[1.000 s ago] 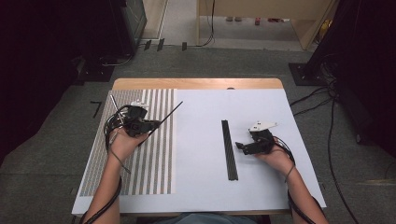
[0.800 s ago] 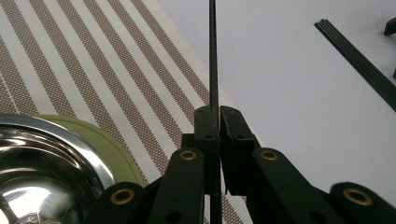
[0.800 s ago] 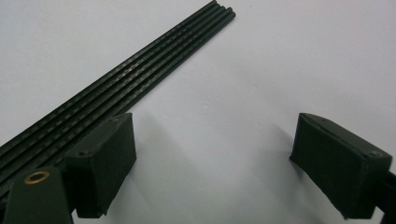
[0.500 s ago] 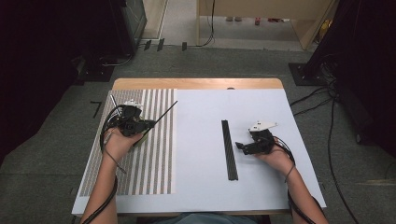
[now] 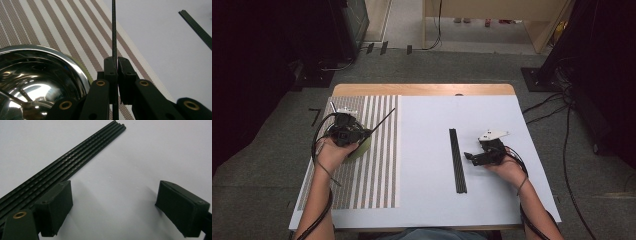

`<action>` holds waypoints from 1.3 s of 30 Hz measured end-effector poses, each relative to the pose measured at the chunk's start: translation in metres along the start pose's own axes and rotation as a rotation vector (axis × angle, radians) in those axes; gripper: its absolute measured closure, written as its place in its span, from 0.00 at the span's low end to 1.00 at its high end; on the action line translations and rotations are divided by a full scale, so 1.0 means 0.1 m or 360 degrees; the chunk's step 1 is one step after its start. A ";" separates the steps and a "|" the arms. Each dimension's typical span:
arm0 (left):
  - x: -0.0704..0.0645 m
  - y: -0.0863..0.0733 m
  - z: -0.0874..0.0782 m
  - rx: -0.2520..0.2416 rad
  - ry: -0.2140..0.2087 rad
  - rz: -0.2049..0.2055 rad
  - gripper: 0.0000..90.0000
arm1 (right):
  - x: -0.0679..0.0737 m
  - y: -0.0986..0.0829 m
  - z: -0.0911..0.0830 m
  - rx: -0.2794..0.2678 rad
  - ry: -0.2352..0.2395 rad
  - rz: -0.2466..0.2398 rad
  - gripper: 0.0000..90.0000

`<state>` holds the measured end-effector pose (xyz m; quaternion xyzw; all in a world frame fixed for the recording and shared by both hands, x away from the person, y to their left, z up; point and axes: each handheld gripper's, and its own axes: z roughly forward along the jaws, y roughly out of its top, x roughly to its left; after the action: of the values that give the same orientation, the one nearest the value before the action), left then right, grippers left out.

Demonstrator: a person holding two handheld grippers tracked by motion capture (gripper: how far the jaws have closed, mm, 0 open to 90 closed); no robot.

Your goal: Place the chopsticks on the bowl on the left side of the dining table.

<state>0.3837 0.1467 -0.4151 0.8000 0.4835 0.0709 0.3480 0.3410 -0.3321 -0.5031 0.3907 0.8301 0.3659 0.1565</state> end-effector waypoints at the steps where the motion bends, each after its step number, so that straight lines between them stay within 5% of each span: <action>1: 0.00 0.00 0.00 0.0000 0.0000 0.0000 0.97 | 0.00 0.00 0.00 0.0000 0.0000 0.0000 0.15; 11: 0.06 -0.03 -0.08 -0.0008 0.0042 0.0034 0.97 | 0.00 0.00 0.00 0.0000 0.0000 0.0000 0.15; 39: 0.36 -0.20 -0.20 0.0001 0.0099 -0.0046 0.97 | 0.00 0.00 0.00 0.0000 0.0000 -0.0001 0.15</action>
<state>0.3787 0.1918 -0.4205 0.7904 0.5058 0.0906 0.3336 0.3411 -0.3321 -0.5031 0.3904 0.8301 0.3660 0.1567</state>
